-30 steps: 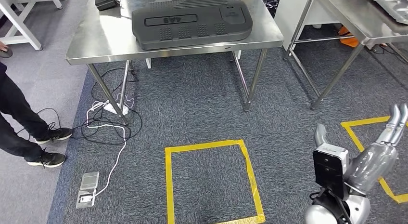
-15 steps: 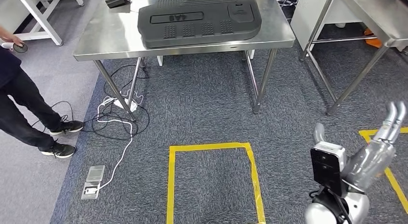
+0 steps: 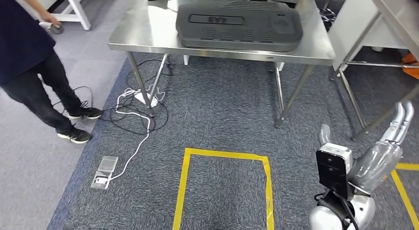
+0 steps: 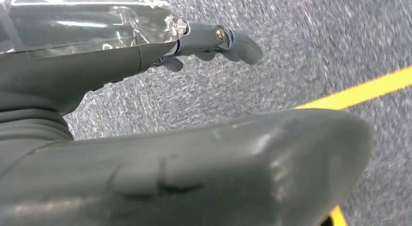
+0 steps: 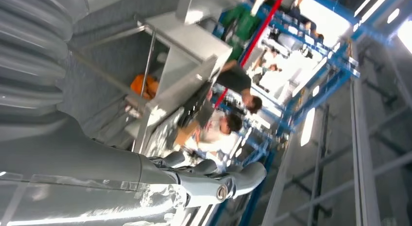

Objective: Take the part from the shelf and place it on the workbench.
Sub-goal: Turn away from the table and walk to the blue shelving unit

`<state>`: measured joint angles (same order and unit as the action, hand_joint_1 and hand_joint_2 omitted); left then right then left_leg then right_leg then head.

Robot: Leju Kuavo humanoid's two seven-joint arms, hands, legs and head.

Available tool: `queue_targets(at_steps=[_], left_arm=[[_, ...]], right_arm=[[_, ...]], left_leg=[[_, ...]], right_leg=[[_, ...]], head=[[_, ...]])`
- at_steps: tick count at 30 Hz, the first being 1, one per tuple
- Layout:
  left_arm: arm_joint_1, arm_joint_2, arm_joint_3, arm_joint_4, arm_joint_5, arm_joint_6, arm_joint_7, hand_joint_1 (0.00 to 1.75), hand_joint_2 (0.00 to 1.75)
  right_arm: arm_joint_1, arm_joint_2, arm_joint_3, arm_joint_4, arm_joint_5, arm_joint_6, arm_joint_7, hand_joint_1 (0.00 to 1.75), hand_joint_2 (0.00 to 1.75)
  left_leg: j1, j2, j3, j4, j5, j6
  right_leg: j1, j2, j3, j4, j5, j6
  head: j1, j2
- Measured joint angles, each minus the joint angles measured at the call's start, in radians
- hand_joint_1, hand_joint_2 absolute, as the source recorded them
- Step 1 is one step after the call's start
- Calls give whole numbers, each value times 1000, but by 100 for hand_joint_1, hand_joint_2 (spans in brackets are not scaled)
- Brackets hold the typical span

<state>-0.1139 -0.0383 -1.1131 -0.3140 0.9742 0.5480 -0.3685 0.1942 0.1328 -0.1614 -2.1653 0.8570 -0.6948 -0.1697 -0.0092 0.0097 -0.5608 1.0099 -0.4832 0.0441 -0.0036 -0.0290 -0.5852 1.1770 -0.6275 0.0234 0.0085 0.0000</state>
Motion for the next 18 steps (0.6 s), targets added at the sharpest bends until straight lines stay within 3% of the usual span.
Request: queue_targets(at_steps=[2,3,6,10,12,14,15,16,18], left_arm=[[-3,-1,0,0,0,0,0,0,0],[-2,-2,0,0,0,0,0,0,0],[-1,-2,0,0,0,0,0,0,0],[-2,-2,0,0,0,0,0,0,0],[-2,-2,0,0,0,0,0,0,0],[-3,-2,0,0,0,0,0,0,0],[-3,-2,0,0,0,0,0,0,0],[-4,-2,0,0,0,0,0,0,0],[-5,-2,0,0,-1,0,0,0,0]], right_arm=[[2,-1,0,0,-1,0,-1,0,175],[3,-2,0,0,-1,0,-2,0,175],[3,-2,0,0,-2,0,-2,0,175],[3,-2,0,0,-2,0,-2,0,175],[3,-2,0,0,-2,0,-2,0,175],[3,-2,0,0,-1,0,-3,0,175],[2,-2,0,0,-1,0,-4,0,175],[3,-2,0,0,-1,0,-5,0,175],[3,-2,-1,0,0,0,-5,0,175]], left_leg=[[0,-22,-1,1,0,1],[0,-34,0,2,0,0],[1,-59,4,5,-2,-2],[1,-64,5,6,-3,-3],[1,-75,5,8,-6,-6],[3,-105,-1,15,-8,-23],[2,-106,-6,22,-12,-33],[2,-97,-16,40,-22,-43],[4,-47,-58,129,-72,-55]], right_leg=[[-3,21,-63,117,-40,3],[-3,23,-78,135,-32,4],[-4,28,-60,71,38,4],[-4,31,-46,38,60,3],[-7,57,-13,-42,97,0],[-11,76,21,-127,121,-16],[-13,73,29,-143,119,-25],[-15,59,34,-153,119,-34],[-17,33,39,-158,118,-40]], head=[[8,0],[12,0],[19,0],[20,0],[25,0],[29,0],[30,0],[25,0],[12,0]])
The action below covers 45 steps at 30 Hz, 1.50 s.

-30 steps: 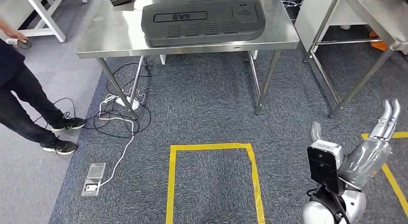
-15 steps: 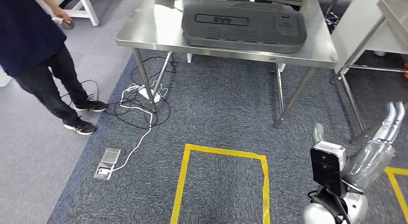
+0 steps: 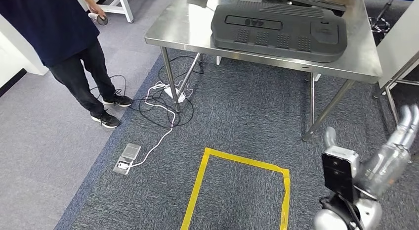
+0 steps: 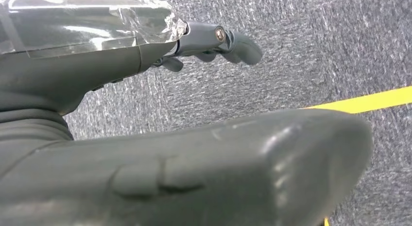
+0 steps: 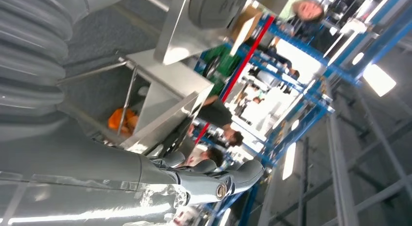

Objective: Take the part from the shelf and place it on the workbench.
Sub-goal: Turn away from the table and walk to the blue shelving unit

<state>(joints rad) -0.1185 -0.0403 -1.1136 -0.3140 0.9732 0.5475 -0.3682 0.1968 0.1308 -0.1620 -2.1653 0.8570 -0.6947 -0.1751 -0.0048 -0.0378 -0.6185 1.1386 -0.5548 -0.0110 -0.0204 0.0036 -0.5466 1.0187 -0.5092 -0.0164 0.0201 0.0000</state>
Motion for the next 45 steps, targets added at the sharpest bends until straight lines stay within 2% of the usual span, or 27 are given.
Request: queue_targets(at_steps=[2,3,4,7,9,11,12,14,16,17,18,19,20,21,23,25,27,29,31,33,34,35,37,39,42,44,45], left_arm=[[-1,0,0,0,0,-1,1,0,0],[-1,0,0,0,-1,-1,1,0,0],[0,0,-1,0,-1,-2,2,0,0],[-1,0,-1,0,-1,-2,2,0,0],[-2,0,-1,0,-2,-3,2,0,0],[-2,0,-1,0,-2,-3,2,0,0],[-2,0,-1,0,-2,-3,2,0,0],[-3,0,-1,0,-1,-3,3,0,0],[-6,0,-1,0,-1,-4,4,0,0],[-6,-1,-1,0,0,-4,4,0,0],[-5,-1,-1,0,0,-4,4,0,0],[-4,-1,-1,0,0,-4,4,0,0],[-4,-1,-1,0,1,-4,3,0,0],[-4,-1,-1,0,1,-4,3,0,0],[-4,-4,-1,0,2,-4,2,0,0],[-3,-6,-1,0,2,-4,1,0,0],[-2,-7,-1,0,2,-5,0,0,0],[-2,-7,-1,0,2,-5,0,0,0],[-3,-7,-1,0,2,-5,-1,0,0],[-2,-7,-1,0,3,-6,-1,0,0],[-1,-7,-1,0,3,-6,-1,0,0],[0,-7,-1,0,2,-6,-1,0,0],[0,-8,-1,0,2,-6,-1,0,0],[-1,-10,-1,0,1,-7,0,0,0],[0,-11,-1,0,1,-8,1,0,0],[0,-11,-1,0,1,-8,2,0,0],[-2,-11,-1,0,1,-8,2,0,0]], right_arm=[[1,0,0,0,0,0,0,0,175],[2,0,0,0,1,0,0,0,175],[2,0,0,0,1,0,0,0,175],[2,0,0,0,1,0,1,0,175],[1,0,0,0,2,0,2,0,175],[1,0,0,0,4,0,4,0,175],[0,0,0,0,4,0,5,0,175],[1,-1,0,0,5,0,7,0,175],[2,-1,-1,0,6,0,9,0,175],[4,-2,-1,0,7,0,10,0,175],[4,-2,-1,0,8,0,12,0,175],[5,-2,-1,0,9,0,13,0,175],[5,-2,-1,0,9,0,14,0,175],[4,-2,-1,0,10,0,15,0,175],[3,-2,-1,0,12,0,15,0,175],[2,-3,-1,-1,13,0,16,0,175],[1,-3,-1,-2,13,0,17,0,175],[0,-3,-1,-2,13,0,17,0,175],[2,-3,-1,-2,12,0,18,0,175],[4,-3,-1,-2,12,0,19,0,175],[4,-3,-1,-2,11,0,20,0,175],[4,-3,-1,-2,11,0,21,0,175],[3,-3,-1,-2,10,0,24,0,175],[2,-3,-2,-3,10,0,26,0,175],[0,-3,-2,-3,9,0,26,0,175],[0,-4,-2,-4,8,0,27,0,175],[0,-4,-3,-4,8,0,27,0,175]], left_leg=[[10,24,-62,120,-49,-11],[14,28,-78,148,-50,-14],[17,31,-72,135,-32,-16],[16,70,18,-47,55,-10],[9,88,46,-111,70,0],[6,73,47,-114,70,14],[7,66,49,-119,72,21],[13,50,54,-130,79,35],[11,32,55,-133,82,43],[9,21,55,-132,81,44],[6,9,55,-131,81,45],[4,-4,55,-130,81,45],[2,-17,56,-128,80,46],[1,-29,56,-127,80,46],[0,-51,54,-123,80,43],[3,-67,47,-122,81,33],[3,-76,45,-119,81,23],[0,-41,27,-73,52,12],[5,7,-28,40,-10,-1],[16,23,-81,144,-47,-12],[21,27,-85,153,-40,-17],[25,32,-69,120,-15,-22],[29,70,-1,-14,49,-27],[27,100,37,-99,76,-17],[23,80,35,-107,72,9],[25,61,37,-113,75,23],[26,51,39,-116,77,30]], right_leg=[[1,-27,2,0,-4,-2],[1,-40,3,0,-6,-2],[0,-52,6,0,-8,0],[0,-82,20,0,-17,12],[3,-95,29,-1,-23,24],[4,-107,37,-7,-26,37],[3,-104,39,-2,-31,44],[0,-67,21,54,-71,53],[-1,-23,-37,177,-136,53],[-1,-14,-67,236,-157,51],[1,-10,-87,269,-160,49],[3,-7,-90,263,-141,45],[6,-2,-73,217,-104,40],[8,14,-45,145,-62,32],[12,54,2,27,-11,20],[18,66,12,-5,-5,14],[16,43,16,-15,2,6],[8,17,23,-27,7,-3],[6,-10,26,-30,7,-8],[5,-38,27,-29,3,-6],[3,-51,29,-28,1,-3],[0,-63,31,-27,-2,1],[-3,-85,38,-21,-13,15],[0,-102,44,-15,-24,30],[1,-119,57,-22,-30,48],[-5,-86,51,6,-57,57],[-6,-59,32,51,-86,58]], head=[[-11,0],[-13,0],[-14,0],[-20,0],[-20,0],[-19,0],[-19,0],[-12,0],[0,0],[6,0],[11,0],[15,0],[20,0],[24,0],[27,0],[27,0],[30,0],[20,0],[4,0],[-3,0],[-6,0],[-7,0],[-13,0],[-16,0],[-11,0],[-5,0],[1,0]])
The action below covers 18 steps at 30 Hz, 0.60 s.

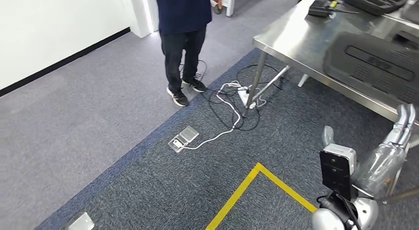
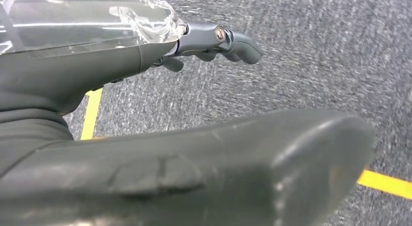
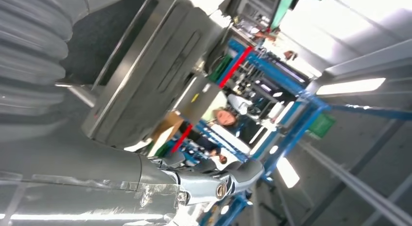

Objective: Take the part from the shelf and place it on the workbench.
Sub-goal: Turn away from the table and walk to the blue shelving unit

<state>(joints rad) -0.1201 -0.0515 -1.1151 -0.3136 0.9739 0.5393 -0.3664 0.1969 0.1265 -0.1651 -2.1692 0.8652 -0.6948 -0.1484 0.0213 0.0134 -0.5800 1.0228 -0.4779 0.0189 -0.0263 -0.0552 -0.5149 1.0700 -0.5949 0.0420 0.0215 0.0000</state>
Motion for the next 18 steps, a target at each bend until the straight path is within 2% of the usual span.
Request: queue_targets(at_steps=[1,2,3,4,5,6,7,8,9,10,12,13,15,16,18], left_arm=[[-1,0,0,0,0,-1,0,0,0],[-2,0,0,0,-1,-2,1,0,0],[-2,0,0,0,-2,-3,2,0,0],[-1,0,-1,0,-3,-5,3,0,0],[-1,0,-2,0,-4,-6,4,0,0],[-2,0,-2,0,-4,-7,5,0,0],[-2,0,-4,0,-5,-8,5,0,0],[-4,-1,-5,0,-6,-9,6,0,0],[-5,-1,-6,0,-7,-10,6,0,0],[-6,-2,-7,0,-8,-10,7,0,0],[-7,-2,-8,0,-9,-11,7,0,0],[-6,-1,-8,0,-9,-11,7,0,0],[-8,-1,-8,0,-8,-11,7,0,0],[-9,-1,-9,0,-7,-11,7,0,0],[-9,-1,-9,0,-3,-11,5,0,0]], right_arm=[[1,0,-1,0,0,0,0,0,175],[4,0,-2,-1,0,0,0,0,175],[6,-1,-3,-1,0,0,0,0,175],[8,-1,-4,-1,0,0,0,0,175],[9,-1,-4,-1,0,0,0,0,175],[10,-1,-4,-1,0,0,0,0,175],[10,-1,-5,-1,0,0,0,0,175],[12,-1,-6,-2,0,0,0,0,175],[14,-1,-8,-4,0,0,0,0,175],[16,-1,-10,-5,1,0,-1,0,175],[18,-1,-13,-7,1,0,-1,0,175],[18,-1,-13,-8,1,0,-1,0,175],[20,-1,-13,-9,1,0,1,0,175],[21,-1,-13,-10,1,0,3,0,175],[23,-1,-13,-10,-1,0,4,0,175]], left_leg=[[-2,-10,0,0,0,4],[-5,-20,0,0,0,8],[-8,-32,0,0,-1,10],[-12,-44,1,0,-2,12],[-15,-58,3,1,-3,13],[-18,-72,6,1,-4,14],[-19,-85,8,2,-5,14],[-21,-98,8,4,-6,13],[-21,-109,5,6,-6,10],[-20,-120,2,6,-6,6],[-17,-140,-2,5,-4,-6],[-19,-132,-3,10,-8,-11],[-23,-86,-24,66,-42,-22],[-22,-57,-51,122,-71,-26],[-16,-33,-115,248,-122,-35]], right_leg=[[1,26,-32,65,-34,-2],[3,40,-70,138,-64,-4],[5,47,-103,196,-80,-6],[7,50,-123,222,-74,-10],[9,53,-124,207,-47,-16],[12,63,-109,155,-4,-23],[13,86,-86,86,39,-31],[13,111,-64,21,70,-38],[14,132,-50,-21,87,-41],[15,143,-44,-41,90,-42],[16,128,-40,-50,90,-45],[14,116,-35,-55,91,-49],[10,87,-26,-64,92,-58],[11,71,-22,-65,90,-62],[13,40,-19,-64,84,-66]], head=[[8,0],[16,0],[24,0],[30,0],[34,0],[38,0],[42,0],[43,0],[44,0],[43,0],[42,0],[41,0],[27,0],[19,0],[8,0]])
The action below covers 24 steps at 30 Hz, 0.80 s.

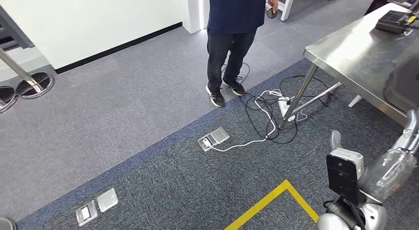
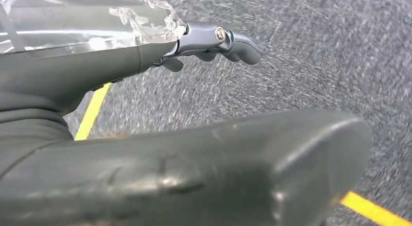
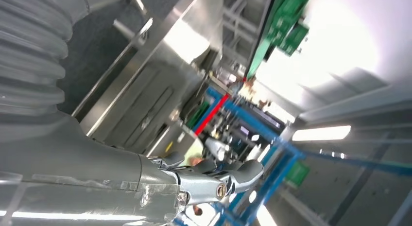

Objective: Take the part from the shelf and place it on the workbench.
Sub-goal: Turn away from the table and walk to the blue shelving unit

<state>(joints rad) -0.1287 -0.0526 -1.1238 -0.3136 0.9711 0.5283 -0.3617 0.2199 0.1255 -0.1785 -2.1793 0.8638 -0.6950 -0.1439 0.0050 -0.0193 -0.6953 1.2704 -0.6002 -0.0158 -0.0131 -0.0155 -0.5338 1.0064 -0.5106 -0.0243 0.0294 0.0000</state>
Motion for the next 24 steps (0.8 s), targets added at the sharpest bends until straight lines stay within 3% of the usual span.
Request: queue_targets(at_steps=[1,2,3,5,7,10,12,14,16,17,18,20,21,23,24], left_arm=[[2,0,0,0,2,0,-1,0,0],[4,0,0,0,3,1,-2,0,0],[7,0,0,0,3,1,-3,0,0],[8,0,0,0,3,2,-4,0,0],[8,0,0,0,3,2,-5,0,0],[11,0,0,0,4,2,-6,0,0],[11,0,0,0,4,2,-6,0,0],[9,0,0,0,4,2,-6,0,0],[9,0,0,0,4,2,-6,0,0],[9,0,0,1,4,2,-6,0,0],[9,0,0,1,4,2,-6,0,0],[9,0,0,1,5,2,-7,0,0],[9,0,0,1,5,2,-8,0,0],[9,0,0,1,5,2,-9,0,0],[10,0,0,1,4,2,-9,0,0]], right_arm=[[0,0,0,0,-1,0,0,0,175],[0,0,0,0,-2,0,1,0,175],[0,0,0,0,-2,0,1,0,175],[-2,0,0,0,-2,0,2,0,175],[-6,-1,0,0,-3,0,4,0,175],[-11,-5,0,0,-6,0,9,0,175],[-12,-8,0,0,-6,0,12,0,175],[-11,-12,1,0,-6,0,15,0,175],[-9,-15,0,0,-7,0,23,0,175],[-9,-16,0,0,-7,0,26,0,175],[-9,-18,1,0,-7,0,31,0,175],[-9,-21,1,0,-7,0,39,0,175],[-9,-23,1,0,-7,0,42,0,175],[-8,-26,0,1,-8,0,47,0,175],[-8,-27,0,0,-8,0,48,0,175]], left_leg=[[3,4,-18,32,-4,-3],[7,8,-16,27,10,-5],[9,14,6,-19,41,-6],[8,54,73,-156,99,-2],[2,79,104,-228,119,9],[-1,55,103,-237,119,28],[3,38,110,-248,123,41],[3,21,113,-253,125,48],[0,-1,114,-252,123,51],[-1,-14,114,-251,123,52],[-1,-27,116,-250,122,51],[1,-53,118,-246,120,47],[1,-66,116,-242,118,44],[3,-86,110,-239,118,32],[4,-97,107,-239,120,25]], right_leg=[[0,-15,2,1,-3,0],[0,-28,5,1,-6,1],[-1,-41,9,2,-10,4],[1,-63,20,2,-20,13],[6,-80,27,4,-28,24],[4,-95,36,2,-36,41],[0,-58,26,40,-68,50],[-3,-6,-28,158,-130,53],[-3,10,-93,274,-166,54],[-3,12,-106,287,-154,54],[-3,15,-100,258,-123,52],[-6,41,-51,128,-44,48],[-8,61,-29,70,-20,46],[-6,86,-11,22,-11,41],[-3,80,-10,18,-10,37]], head=[[-3,0],[-5,0],[-8,0],[-15,0],[-17,0],[-12,0],[-7,0],[7,0],[19,0],[23,0],[27,0],[34,0],[37,0],[38,0],[37,0]])
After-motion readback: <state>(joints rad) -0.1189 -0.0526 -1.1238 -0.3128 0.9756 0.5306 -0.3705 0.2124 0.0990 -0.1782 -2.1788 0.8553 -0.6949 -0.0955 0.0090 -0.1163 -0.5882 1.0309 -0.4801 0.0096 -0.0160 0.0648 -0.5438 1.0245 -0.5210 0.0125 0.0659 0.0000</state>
